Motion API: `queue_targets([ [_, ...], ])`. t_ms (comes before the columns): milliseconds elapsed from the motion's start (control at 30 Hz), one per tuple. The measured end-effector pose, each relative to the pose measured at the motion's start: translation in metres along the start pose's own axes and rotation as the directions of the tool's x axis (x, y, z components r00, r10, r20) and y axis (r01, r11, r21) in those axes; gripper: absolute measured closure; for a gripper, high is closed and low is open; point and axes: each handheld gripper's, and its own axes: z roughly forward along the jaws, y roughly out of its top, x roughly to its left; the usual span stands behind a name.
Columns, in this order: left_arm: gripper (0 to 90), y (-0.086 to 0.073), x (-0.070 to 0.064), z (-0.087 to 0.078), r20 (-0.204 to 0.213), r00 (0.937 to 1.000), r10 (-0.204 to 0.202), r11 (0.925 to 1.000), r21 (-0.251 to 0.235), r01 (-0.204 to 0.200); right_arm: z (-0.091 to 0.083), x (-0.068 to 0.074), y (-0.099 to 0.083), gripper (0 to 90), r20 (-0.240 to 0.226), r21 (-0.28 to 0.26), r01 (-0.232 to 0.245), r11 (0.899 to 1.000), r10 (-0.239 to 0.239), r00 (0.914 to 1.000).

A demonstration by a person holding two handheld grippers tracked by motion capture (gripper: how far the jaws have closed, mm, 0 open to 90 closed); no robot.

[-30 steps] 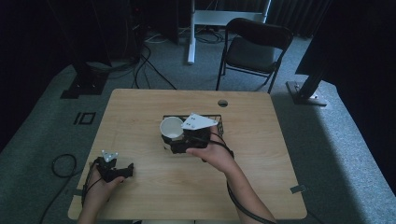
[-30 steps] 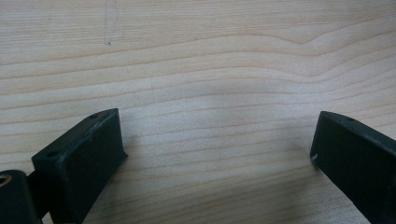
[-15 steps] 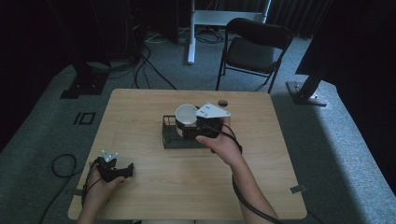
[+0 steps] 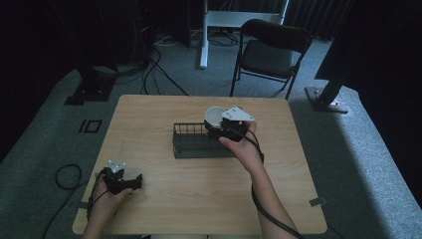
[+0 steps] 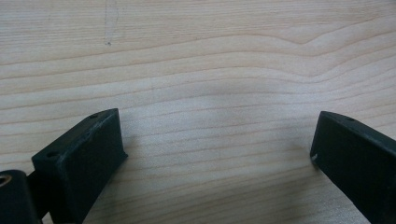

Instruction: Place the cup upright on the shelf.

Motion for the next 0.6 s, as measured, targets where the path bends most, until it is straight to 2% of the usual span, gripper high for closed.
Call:
queue_targets([
  [100,3.0,0.000,0.000,0.000,-0.001,1.0000,0.000,1.0000,0.000,0.000,0.003,-0.004,-0.004,19.1,0.013,0.009,-0.004,1.000,0.004,0.9999],
  [133,3.0,0.000,0.000,0.000,0.000,1.0000,0.000,1.0000,0.000,0.000,0.005,-0.008,-0.007,19.1,0.023,0.014,-0.023,1.000,0.023,0.9995],
  [333,3.0,0.000,0.000,0.000,0.000,1.0000,0.001,1.0000,0.001,-0.001,0.015,-0.019,-0.019,19.1,0.058,0.039,-0.059,0.997,0.057,0.9967],
  [433,3.0,0.000,0.000,0.000,0.000,1.0000,0.000,1.0000,0.001,0.000,0.018,-0.021,-0.025,19.1,0.058,0.050,-0.082,0.995,0.079,0.9952],
  [600,3.0,0.000,0.000,0.000,0.000,1.0000,0.000,1.0000,0.000,0.000,0.026,-0.023,-0.032,19.1,0.062,0.071,-0.088,0.994,0.084,0.9945],
])
